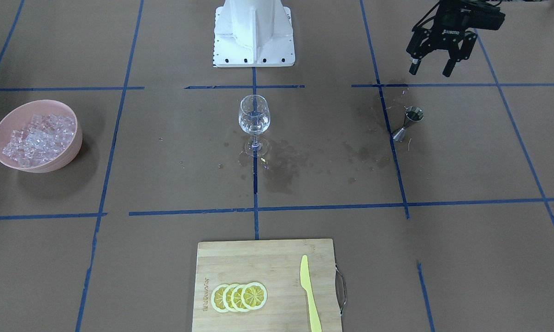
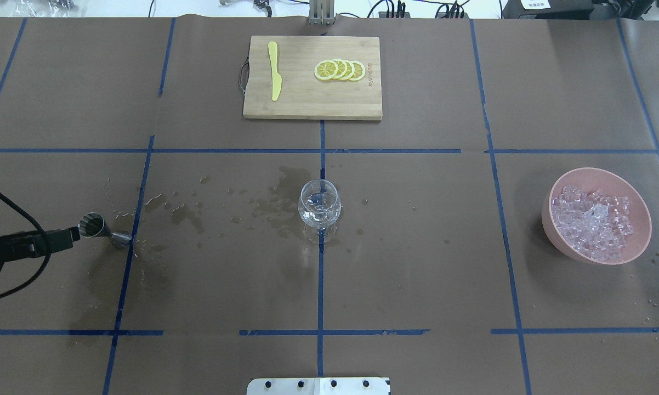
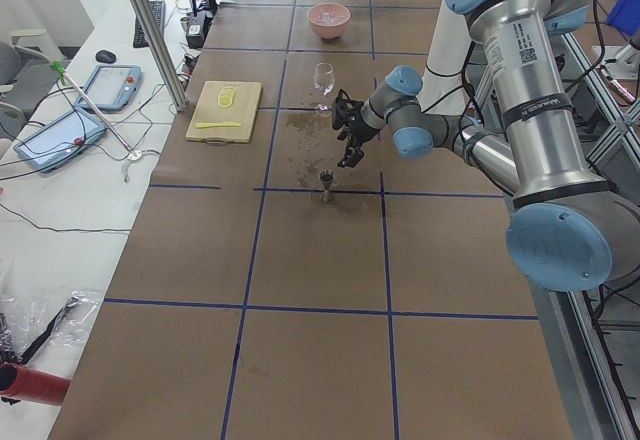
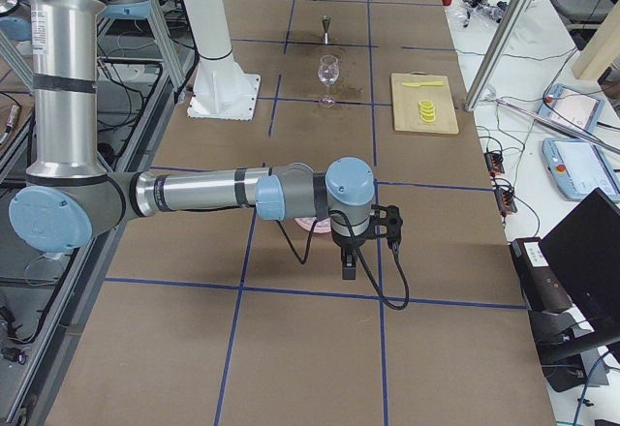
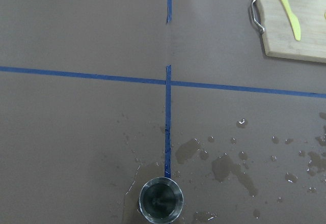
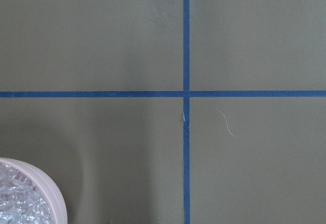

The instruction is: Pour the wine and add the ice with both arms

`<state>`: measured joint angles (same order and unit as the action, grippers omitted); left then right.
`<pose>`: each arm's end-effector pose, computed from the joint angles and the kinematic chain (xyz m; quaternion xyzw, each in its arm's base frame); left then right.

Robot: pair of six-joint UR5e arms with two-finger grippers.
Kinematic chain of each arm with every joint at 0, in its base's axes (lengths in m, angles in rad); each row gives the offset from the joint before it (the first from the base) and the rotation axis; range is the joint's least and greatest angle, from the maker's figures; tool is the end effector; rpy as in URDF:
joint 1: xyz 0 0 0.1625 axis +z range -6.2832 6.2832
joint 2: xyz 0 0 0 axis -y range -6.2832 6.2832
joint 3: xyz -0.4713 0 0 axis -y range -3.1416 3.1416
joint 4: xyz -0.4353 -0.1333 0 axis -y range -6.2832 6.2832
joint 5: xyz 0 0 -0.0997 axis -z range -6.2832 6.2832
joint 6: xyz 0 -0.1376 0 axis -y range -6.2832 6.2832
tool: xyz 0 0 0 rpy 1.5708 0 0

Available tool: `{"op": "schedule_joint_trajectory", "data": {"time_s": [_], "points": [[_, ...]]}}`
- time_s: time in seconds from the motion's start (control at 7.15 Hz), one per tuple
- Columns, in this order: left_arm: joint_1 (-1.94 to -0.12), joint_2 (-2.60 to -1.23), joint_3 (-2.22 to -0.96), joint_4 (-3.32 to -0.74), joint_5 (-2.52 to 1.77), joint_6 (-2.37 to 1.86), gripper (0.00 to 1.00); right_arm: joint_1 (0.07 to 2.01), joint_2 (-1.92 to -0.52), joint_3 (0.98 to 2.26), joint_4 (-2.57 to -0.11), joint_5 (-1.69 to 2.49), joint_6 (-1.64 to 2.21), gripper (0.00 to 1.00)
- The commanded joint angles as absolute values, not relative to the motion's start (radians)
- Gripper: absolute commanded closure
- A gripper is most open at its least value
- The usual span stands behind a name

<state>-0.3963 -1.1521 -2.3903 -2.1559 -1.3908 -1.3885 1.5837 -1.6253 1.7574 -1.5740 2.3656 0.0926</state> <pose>0.2869 -0.2913 0.4149 0.2103 0.4291 -0.1360 0.8678 0.0418 -0.5166 0.6585 0.0440 -0.3883 0.0236 0.9202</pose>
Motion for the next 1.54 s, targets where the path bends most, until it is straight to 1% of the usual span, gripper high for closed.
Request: {"op": "schedule_joint_trajectory", "data": {"time_s": [0.0,0.14,0.28,0.42,0.56,0.84,0.98,1.12,1.4], "points": [[-0.167,-1.126,-2.399,-2.087,-1.116,-1.558,0.00,1.578,-1.603,1.756,-1.575,2.372,0.098,0.00],[-0.052,-1.130,-2.399,-1.978,-0.969,-1.683,0.00,1.578,-1.603,1.759,-1.574,2.376,0.100,0.00],[0.015,-1.143,-2.398,-1.903,-0.877,-1.777,0.00,1.578,-1.603,1.761,-1.572,2.396,0.100,0.00],[0.055,-1.143,-2.390,-1.861,-0.800,-1.813,0.00,1.577,-1.603,1.763,-1.572,2.402,0.127,0.00],[0.089,-1.146,-2.347,-1.801,-0.735,-1.875,0.00,1.577,-1.603,1.769,-1.572,2.402,0.150,0.00],[0.107,-1.205,-2.207,-1.796,-0.631,-1.911,0.00,1.556,-1.603,1.801,-1.572,2.425,0.220,0.00],[0.107,-1.276,-2.115,-1.795,-0.574,-1.937,0.01,1.539,-1.603,1.843,-1.574,2.424,0.276,0.00],[0.107,-1.307,-2.083,-1.792,-0.537,-1.939,0.01,1.528,-1.608,1.870,-1.574,2.424,0.326,0.00],[0.106,-1.331,-2.065,-1.792,-0.477,-1.939,0.02,1.491,-1.612,1.913,-1.574,2.424,0.383,0.00]]}}
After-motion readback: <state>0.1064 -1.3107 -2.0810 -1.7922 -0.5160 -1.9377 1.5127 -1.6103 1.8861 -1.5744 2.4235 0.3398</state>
